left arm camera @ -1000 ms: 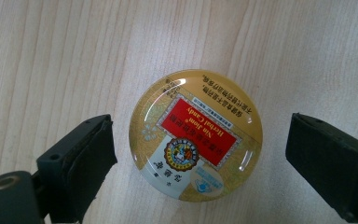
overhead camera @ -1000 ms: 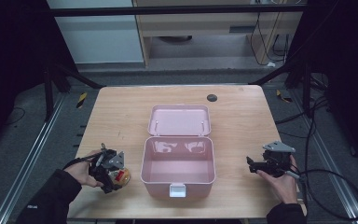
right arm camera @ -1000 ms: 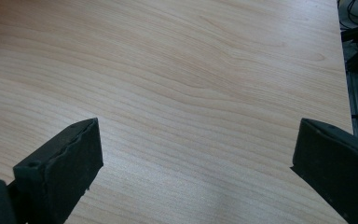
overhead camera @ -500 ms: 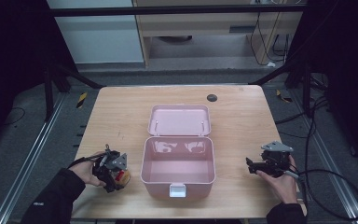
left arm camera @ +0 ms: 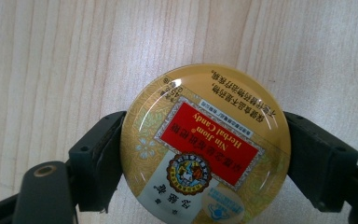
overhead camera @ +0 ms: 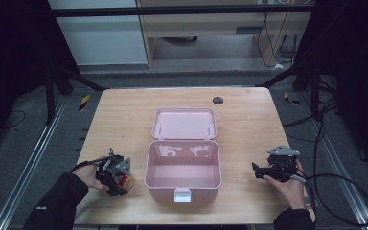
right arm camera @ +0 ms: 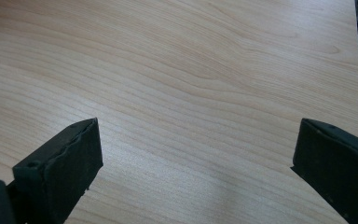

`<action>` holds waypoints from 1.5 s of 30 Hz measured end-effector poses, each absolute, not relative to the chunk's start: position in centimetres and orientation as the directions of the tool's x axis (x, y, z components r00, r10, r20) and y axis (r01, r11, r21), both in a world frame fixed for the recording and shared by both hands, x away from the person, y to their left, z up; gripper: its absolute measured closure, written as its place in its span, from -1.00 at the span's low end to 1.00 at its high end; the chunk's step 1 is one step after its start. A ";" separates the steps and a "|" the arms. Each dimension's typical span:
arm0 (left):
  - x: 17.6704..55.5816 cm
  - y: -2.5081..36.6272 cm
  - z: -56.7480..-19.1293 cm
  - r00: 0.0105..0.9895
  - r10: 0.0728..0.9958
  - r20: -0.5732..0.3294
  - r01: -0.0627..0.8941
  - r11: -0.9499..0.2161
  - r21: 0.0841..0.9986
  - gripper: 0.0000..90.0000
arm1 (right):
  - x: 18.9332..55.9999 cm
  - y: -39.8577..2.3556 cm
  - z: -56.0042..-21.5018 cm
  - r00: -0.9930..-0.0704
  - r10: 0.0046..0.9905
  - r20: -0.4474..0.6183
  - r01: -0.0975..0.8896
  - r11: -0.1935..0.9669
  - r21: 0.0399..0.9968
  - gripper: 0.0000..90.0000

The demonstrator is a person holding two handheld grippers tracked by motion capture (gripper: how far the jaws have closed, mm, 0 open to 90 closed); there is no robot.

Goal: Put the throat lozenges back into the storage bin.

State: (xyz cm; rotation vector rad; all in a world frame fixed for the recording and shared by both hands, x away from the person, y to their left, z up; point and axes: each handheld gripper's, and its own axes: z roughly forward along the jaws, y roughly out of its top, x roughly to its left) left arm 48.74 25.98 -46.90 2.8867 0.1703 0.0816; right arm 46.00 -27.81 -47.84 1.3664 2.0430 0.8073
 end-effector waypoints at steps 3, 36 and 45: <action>48.7 26.0 -46.8 0.990 0.136 0.030 0.125 -0.960 0.250 -0.57 | 46.0 -27.8 -47.9 -0.336 0.935 -0.113 0.608 0.307 0.732 -0.96; 46.4 25.5 -34.0 0.980 0.146 0.137 0.081 -0.913 0.400 -0.57 | 45.8 -27.7 -47.7 -0.335 0.937 -0.102 0.608 0.297 0.736 -0.96; 46.4 24.0 -31.7 0.980 0.135 0.147 0.062 -0.906 0.419 -0.57 | 45.8 -27.7 -47.8 -0.339 0.935 -0.103 0.608 0.302 0.734 -0.96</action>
